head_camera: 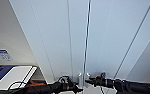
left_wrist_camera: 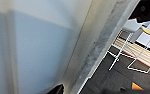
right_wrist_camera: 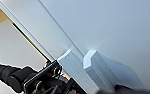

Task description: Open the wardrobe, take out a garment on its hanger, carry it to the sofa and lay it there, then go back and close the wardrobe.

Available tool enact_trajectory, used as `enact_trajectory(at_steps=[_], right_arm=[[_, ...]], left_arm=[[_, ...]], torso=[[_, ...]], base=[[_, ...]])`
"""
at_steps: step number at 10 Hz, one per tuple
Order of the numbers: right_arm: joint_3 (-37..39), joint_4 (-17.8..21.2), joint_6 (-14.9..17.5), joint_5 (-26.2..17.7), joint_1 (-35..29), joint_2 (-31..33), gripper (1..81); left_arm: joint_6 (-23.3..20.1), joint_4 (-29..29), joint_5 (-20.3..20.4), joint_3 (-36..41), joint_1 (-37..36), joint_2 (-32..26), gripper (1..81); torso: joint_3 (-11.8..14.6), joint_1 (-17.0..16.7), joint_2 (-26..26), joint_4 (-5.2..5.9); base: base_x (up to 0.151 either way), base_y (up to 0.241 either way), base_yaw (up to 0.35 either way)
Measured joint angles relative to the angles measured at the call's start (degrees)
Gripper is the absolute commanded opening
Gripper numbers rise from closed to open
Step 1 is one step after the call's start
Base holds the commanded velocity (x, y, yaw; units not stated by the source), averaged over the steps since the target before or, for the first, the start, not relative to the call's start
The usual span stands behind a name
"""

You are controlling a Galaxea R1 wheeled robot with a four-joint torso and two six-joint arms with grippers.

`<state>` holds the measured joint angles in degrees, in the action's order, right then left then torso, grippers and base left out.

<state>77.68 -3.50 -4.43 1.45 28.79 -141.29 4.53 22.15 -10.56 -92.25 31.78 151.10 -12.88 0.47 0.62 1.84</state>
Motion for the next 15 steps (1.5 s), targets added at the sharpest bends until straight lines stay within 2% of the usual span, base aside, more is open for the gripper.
enact_trajectory(at_steps=[6, 12, 15], right_arm=[[0.10, 0.17, 0.07, 0.15, 0.11, 0.02, 81.1], [-0.01, 0.23, -0.32, 0.67, 0.28, 0.06, 81.1], [-0.61, 0.39, -0.54, 1.71, 0.74, 0.50, 81.1]], left_arm=[[0.98, -0.41, -1.12, -3.40, -0.15, 3.23, 81.1], [5.85, -0.35, -3.99, 0.22, -1.00, 2.36, 81.1], [5.60, 0.11, -3.90, 3.46, -1.11, 0.77, 81.1]], torso=[[0.00, -0.05, 0.00, 0.00], [0.00, -0.05, 0.00, 0.00], [-0.05, 0.02, -0.04, 0.00]], base=[[0.000, 0.000, 0.000], [0.000, 0.000, 0.000], [0.000, 0.000, 0.000]])
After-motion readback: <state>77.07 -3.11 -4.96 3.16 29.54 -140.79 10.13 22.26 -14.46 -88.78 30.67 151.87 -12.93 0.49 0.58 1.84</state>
